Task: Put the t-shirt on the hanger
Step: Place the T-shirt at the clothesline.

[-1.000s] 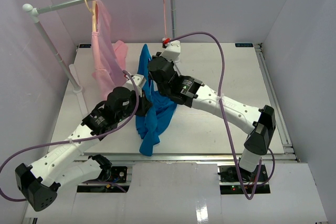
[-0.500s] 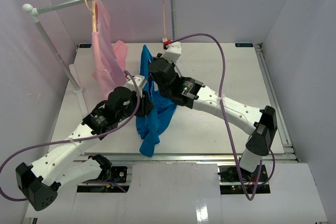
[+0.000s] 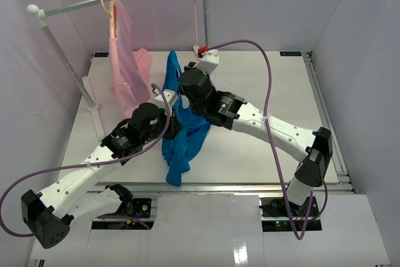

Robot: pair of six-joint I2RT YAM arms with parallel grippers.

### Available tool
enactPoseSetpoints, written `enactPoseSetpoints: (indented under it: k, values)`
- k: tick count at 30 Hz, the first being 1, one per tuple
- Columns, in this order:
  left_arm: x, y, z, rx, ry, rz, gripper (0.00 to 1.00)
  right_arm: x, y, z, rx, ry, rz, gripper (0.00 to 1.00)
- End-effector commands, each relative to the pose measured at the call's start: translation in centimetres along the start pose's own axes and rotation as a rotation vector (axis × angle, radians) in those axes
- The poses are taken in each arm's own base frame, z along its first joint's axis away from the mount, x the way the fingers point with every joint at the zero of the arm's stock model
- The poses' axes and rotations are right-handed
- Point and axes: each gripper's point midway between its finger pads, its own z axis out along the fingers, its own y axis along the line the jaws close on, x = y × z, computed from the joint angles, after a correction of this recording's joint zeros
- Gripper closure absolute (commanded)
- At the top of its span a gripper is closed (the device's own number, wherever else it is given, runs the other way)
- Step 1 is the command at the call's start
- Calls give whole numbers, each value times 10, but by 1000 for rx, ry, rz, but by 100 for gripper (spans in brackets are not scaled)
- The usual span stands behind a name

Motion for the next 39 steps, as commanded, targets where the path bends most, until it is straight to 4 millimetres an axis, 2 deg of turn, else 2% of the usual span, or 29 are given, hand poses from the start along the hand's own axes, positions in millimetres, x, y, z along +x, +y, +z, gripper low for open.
enactPoseSetpoints:
  k: [1, 5, 6, 9, 11, 14, 16, 20, 22, 24, 28, 30, 33, 34, 36, 38, 39]
  values:
    - [-22, -7, -9, 21, -59, -18, 100, -31, 8, -11, -27, -70, 109, 92]
    - [-32, -15, -19, 61, -90, -28, 100, -28, 9, -13, -70, -61, 64, 91]
    - [-35, -16, -22, 64, -99, -31, 100, -31, 12, -13, -94, -67, 51, 85]
    - [-42, -18, -31, 69, -130, -40, 100, -37, 11, -19, -135, -77, -51, 53]
    - [-42, -18, -32, 68, -129, -45, 100, -44, 15, -23, -172, -82, -92, 44]
    - [-39, -19, -33, 77, -121, -58, 100, -61, 14, -36, -202, -108, -149, 20]
    - [-35, -24, -33, 106, -107, -64, 100, -77, 13, -50, -236, -125, -144, 11]
    - [-40, -13, -30, 42, -140, -80, 100, -90, 7, -75, -299, -131, -141, 11]
    - [-43, -6, -28, -2, -149, -84, 100, -109, 1, -97, -342, -152, -116, 11]
    - [-45, 7, -28, -83, -142, -92, 100, -117, -7, -114, -372, -161, -103, 10]
    - [-36, 25, -25, -183, -108, -96, 100, -131, -27, -140, -393, -191, -84, 10]
    - [-28, 34, -23, -231, -90, -99, 100, -144, -43, -154, -374, -220, -68, 11]
    - [-33, 37, -20, -249, -96, -94, 100, -154, -59, -170, -359, -214, -72, 10]
    - [-42, 37, -21, -257, -110, -90, 100, -154, -61, -174, -368, -205, -69, 10]
    - [-56, 41, -19, -287, -117, -74, 100, -138, -68, -182, -406, -161, -65, 10]
    - [-86, 42, -26, -324, -161, -65, 100, -128, -77, -194, -442, -136, -53, 10]
    - [-91, 48, -25, -362, -153, -55, 100, -116, -85, -195, -437, -107, -59, 10]
